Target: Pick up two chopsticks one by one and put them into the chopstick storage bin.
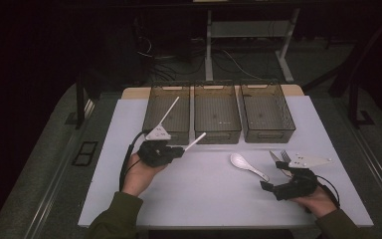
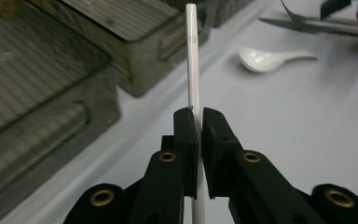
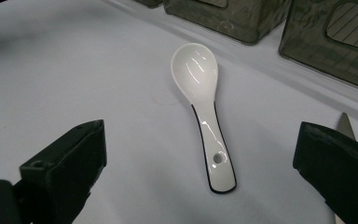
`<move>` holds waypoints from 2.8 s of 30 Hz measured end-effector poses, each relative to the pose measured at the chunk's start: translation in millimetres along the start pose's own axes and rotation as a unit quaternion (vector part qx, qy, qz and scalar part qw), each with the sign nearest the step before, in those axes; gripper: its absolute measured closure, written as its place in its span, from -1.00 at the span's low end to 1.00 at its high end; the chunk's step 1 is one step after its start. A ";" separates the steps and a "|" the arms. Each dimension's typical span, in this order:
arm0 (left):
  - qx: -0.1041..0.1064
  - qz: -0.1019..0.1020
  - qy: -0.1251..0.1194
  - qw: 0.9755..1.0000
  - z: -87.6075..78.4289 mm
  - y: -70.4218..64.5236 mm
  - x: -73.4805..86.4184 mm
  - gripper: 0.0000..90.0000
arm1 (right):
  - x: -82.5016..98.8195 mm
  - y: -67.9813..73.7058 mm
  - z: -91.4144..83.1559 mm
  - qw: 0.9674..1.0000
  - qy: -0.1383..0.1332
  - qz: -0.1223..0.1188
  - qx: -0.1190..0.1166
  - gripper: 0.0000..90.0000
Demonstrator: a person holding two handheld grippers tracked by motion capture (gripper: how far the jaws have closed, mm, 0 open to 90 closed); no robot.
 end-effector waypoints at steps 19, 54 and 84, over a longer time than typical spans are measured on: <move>-0.064 -0.046 -0.029 0.997 -10.7 57.6 -39.7 0.87 | 0.2 -0.8 0.1 1.000 0.001 0.003 0.000 -0.94; -0.111 -0.073 -0.016 0.991 48.6 156.3 -94.5 0.87 | -0.7 -2.5 -3.2 1.000 -0.007 0.012 -0.010 -0.94; -0.126 -0.088 0.048 0.987 73.1 146.2 -74.6 0.56 | -0.8 -3.3 -3.8 1.000 -0.008 0.014 -0.009 -0.94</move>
Point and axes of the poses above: each handheld gripper's, and its own axes: z roughly forward along the jaws, x roughly out of its underside, y roughly to its left, the point moved 1 cm from there along z, roughly forward along the jaws, and after that the axes turned 4 degrees about x, right-handed, at the moved point
